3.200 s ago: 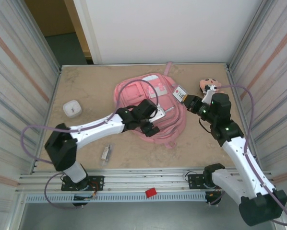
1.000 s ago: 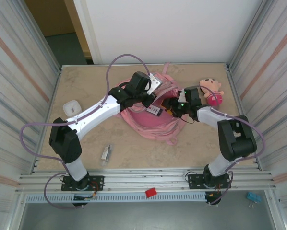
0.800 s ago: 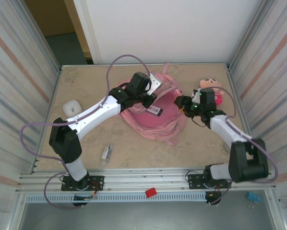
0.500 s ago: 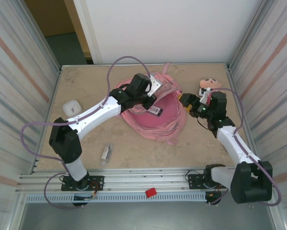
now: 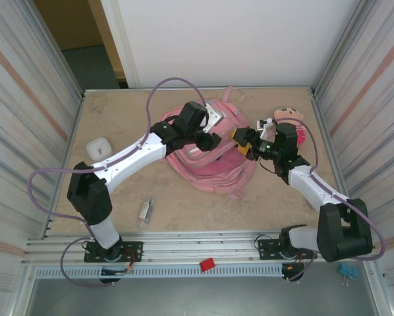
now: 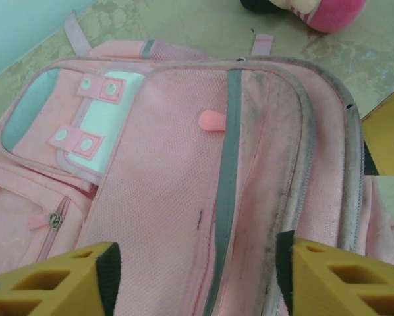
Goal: Pack the student bag
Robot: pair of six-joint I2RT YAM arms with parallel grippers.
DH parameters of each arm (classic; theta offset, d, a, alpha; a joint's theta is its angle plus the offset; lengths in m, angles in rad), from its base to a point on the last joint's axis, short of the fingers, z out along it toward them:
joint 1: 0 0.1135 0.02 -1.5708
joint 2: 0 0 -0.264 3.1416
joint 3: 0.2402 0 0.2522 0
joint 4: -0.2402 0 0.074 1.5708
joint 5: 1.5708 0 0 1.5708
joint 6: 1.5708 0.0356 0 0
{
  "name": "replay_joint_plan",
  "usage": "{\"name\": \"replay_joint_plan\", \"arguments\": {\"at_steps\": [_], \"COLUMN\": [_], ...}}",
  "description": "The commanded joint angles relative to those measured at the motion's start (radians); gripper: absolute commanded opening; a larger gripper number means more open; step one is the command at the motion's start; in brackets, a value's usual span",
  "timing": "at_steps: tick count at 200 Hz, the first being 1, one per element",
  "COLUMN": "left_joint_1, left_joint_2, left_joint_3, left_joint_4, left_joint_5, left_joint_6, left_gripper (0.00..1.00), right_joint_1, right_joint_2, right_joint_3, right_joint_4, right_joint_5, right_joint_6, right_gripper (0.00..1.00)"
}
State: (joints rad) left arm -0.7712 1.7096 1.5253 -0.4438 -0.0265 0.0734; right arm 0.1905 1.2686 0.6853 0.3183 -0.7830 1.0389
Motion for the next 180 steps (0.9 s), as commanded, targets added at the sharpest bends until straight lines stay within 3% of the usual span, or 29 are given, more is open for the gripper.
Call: {"name": "replay_joint_plan", "arguments": {"at_steps": [1, 21, 39, 55, 72, 98, 156, 180], "left_joint_1": [0.034, 0.120, 0.250, 0.376, 0.461, 0.486, 0.500, 0.531], "left_joint_2": [-0.111, -0.180, -0.220, -0.231, -0.210, -0.142, 0.055, 0.076], "left_joint_3": [-0.061, -0.170, -0.252, -0.297, -0.315, -0.322, -0.231, -0.264], "left_joint_4": [-0.016, -0.014, -0.028, -0.041, -0.055, -0.047, -0.105, -0.060], "left_joint_5": [-0.019, 0.014, 0.156, 0.346, 0.477, 0.542, 0.533, 0.625], "left_joint_6": [-0.028, -0.054, -0.075, -0.085, -0.114, -0.130, -0.143, -0.183], "left_gripper": [0.68, 0.71, 0.75, 0.76, 0.76, 0.78, 0.81, 0.79], "right_joint_1": [0.001, 0.000, 0.003, 0.004, 0.007, 0.012, 0.015, 0.017], "right_joint_2": [0.018, 0.028, 0.030, 0.028, 0.022, 0.016, -0.020, -0.020], "right_joint_3": [0.038, 0.040, 0.042, 0.044, 0.049, 0.058, 0.063, 0.063], "right_joint_4": [0.025, 0.011, 0.008, -0.007, -0.026, -0.049, -0.104, -0.107], "right_joint_5": [0.006, 0.015, 0.019, 0.029, 0.037, 0.048, 0.068, 0.071], "right_joint_6": [0.000, -0.007, -0.009, -0.018, -0.029, -0.043, -0.074, -0.072], "right_gripper": [0.76, 0.75, 0.74, 0.74, 0.74, 0.74, 0.74, 0.74]}}
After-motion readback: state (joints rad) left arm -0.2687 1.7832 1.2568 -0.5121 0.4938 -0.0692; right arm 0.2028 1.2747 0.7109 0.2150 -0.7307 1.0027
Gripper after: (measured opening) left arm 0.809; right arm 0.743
